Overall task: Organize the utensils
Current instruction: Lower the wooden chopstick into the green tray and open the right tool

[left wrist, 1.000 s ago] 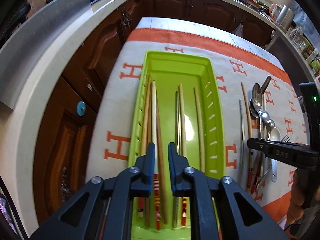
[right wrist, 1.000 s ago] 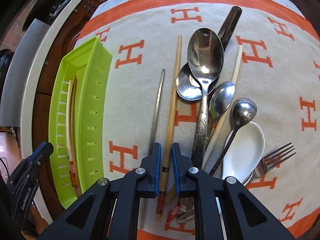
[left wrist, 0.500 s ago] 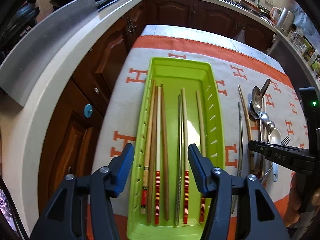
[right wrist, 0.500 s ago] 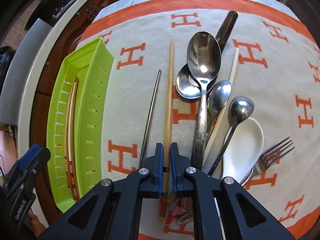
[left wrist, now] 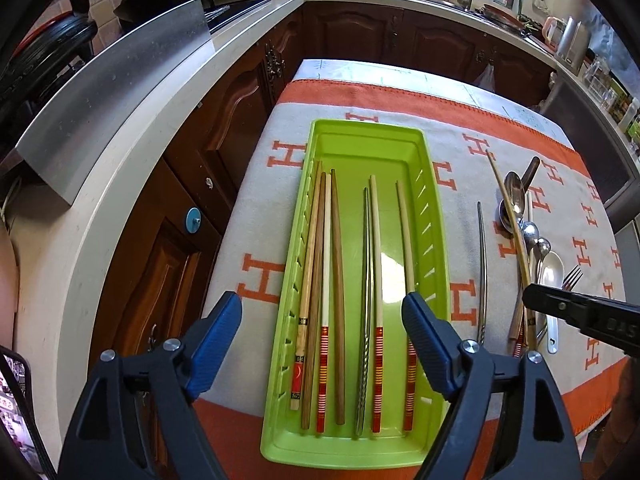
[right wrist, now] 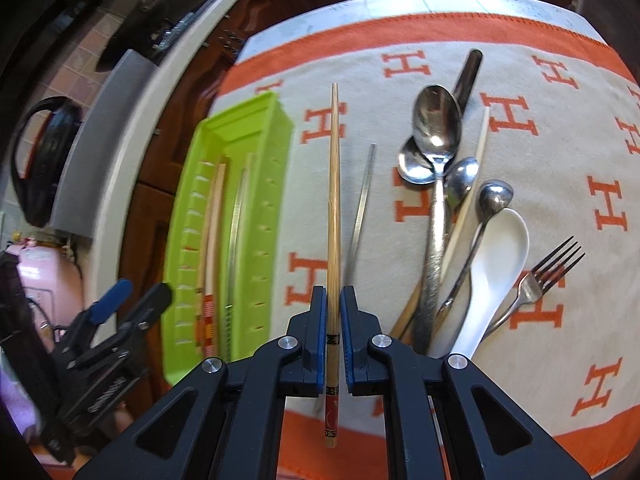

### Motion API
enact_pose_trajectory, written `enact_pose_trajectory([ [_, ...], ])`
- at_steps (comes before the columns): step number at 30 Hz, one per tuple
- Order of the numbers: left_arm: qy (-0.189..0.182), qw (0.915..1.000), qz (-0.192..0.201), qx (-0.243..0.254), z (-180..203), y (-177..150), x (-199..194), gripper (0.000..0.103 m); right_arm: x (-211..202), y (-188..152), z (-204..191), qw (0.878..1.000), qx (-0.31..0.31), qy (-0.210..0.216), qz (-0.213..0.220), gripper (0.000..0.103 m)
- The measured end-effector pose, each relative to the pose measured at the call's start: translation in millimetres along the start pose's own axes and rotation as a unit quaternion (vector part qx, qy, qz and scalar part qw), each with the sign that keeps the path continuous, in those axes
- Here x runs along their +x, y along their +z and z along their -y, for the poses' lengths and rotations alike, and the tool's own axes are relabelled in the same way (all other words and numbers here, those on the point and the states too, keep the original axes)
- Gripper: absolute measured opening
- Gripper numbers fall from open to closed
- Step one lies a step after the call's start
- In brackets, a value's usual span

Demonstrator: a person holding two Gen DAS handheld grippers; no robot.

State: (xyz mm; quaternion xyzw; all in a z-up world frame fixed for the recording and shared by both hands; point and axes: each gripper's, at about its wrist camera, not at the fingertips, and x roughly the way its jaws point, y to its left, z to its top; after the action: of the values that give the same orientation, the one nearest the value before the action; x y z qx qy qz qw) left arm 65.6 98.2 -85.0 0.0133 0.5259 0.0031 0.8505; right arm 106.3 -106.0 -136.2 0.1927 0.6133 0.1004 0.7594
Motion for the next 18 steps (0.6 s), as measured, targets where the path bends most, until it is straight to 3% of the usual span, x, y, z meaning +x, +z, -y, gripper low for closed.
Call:
enact_pose_trajectory([
  [10, -0.002, 0.9995, 0.009, -0.03, -19.5, -1.0, -12.2, 0.082, -28.6, -4.8, -53.5, 0.998, -0.04, 0.052, -0.005, 0.007],
  [18, 0.003, 0.9984, 0.019, -0.053, -39.3, 1.1, -19.2, 0.083, -25.6, 7.6, -98.2, 0.996, -0.062, 0.062, -0.003, 0.007],
])
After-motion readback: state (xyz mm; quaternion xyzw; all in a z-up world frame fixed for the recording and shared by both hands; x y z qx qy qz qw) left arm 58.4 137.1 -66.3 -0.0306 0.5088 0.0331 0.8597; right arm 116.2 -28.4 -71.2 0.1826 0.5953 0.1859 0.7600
